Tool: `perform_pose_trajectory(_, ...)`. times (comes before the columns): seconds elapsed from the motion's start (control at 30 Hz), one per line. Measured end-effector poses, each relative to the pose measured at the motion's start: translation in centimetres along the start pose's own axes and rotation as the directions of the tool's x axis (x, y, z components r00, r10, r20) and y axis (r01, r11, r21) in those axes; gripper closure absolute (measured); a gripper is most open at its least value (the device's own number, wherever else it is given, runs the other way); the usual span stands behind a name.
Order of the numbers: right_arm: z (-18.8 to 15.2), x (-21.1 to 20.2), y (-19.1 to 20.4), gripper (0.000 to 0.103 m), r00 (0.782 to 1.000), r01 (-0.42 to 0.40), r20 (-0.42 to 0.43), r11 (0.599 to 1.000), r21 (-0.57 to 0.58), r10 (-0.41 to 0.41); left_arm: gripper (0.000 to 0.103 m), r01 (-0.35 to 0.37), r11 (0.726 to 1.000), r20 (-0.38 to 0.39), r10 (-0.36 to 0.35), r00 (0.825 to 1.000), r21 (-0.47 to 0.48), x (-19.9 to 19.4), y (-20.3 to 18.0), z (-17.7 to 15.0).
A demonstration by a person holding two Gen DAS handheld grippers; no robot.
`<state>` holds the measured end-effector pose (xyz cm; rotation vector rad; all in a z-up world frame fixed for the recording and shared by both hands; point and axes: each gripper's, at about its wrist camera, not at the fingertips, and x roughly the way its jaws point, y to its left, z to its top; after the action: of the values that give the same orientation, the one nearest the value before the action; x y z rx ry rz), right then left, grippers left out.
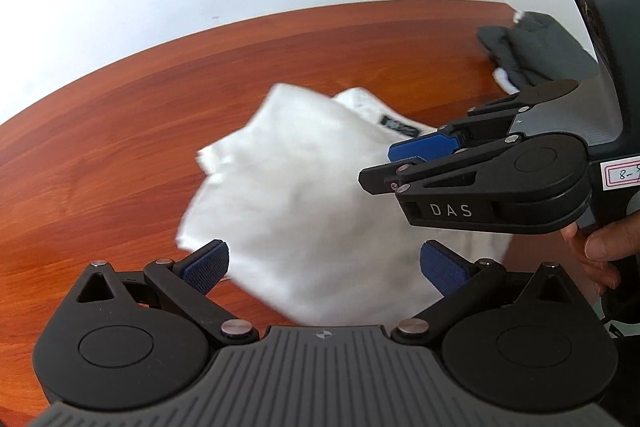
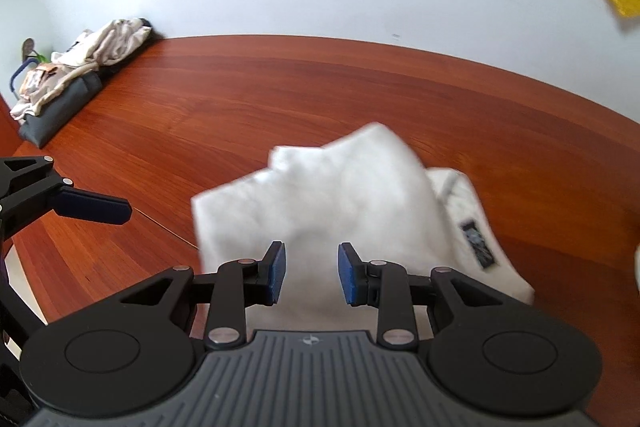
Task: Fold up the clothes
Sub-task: 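Carry the cream shirt with the right gripper and drop it onto the open table, then grasp the shirt near the collar with the left gripper and lift it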
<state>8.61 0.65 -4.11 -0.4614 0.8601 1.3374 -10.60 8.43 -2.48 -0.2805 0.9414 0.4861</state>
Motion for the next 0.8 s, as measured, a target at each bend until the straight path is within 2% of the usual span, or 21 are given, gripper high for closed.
perform_pose_trajectory(0.27, -2.9, -2.5, -7.3, 0.070, 0.999, 0.041, -0.023, 0.999, 0.032, -0.041, 0.000, 0.050, 0.998, -0.013, -0.050, 0.999, 0.046, 2.9, -6.2, 1.4)
perform_pose_trajectory(0.43, -4.7, -3.9, -11.3, 0.070, 0.997, 0.073, -0.039, 0.996, 0.054, -0.071, 0.001, 0.056, 0.997, -0.017, -0.056, 0.998, 0.061, 4.9, -9.7, 2.0)
perform_pose_trajectory(0.6, -6.0, -5.1, -14.1, 0.070, 0.995, 0.093, -0.048, 0.994, 0.064, -0.090, 0.002, 0.014, 0.998, -0.005, -0.013, 1.000, 0.059, 6.8, -11.8, 2.3)
perform_pose_trajectory(0.8, -7.5, -6.4, -16.7, 0.069, 0.993, 0.110, -0.055, 0.991, 0.070, -0.107, 0.011, -0.038, 0.998, 0.008, 0.037, 0.999, 0.056, 9.2, -14.4, 2.6)
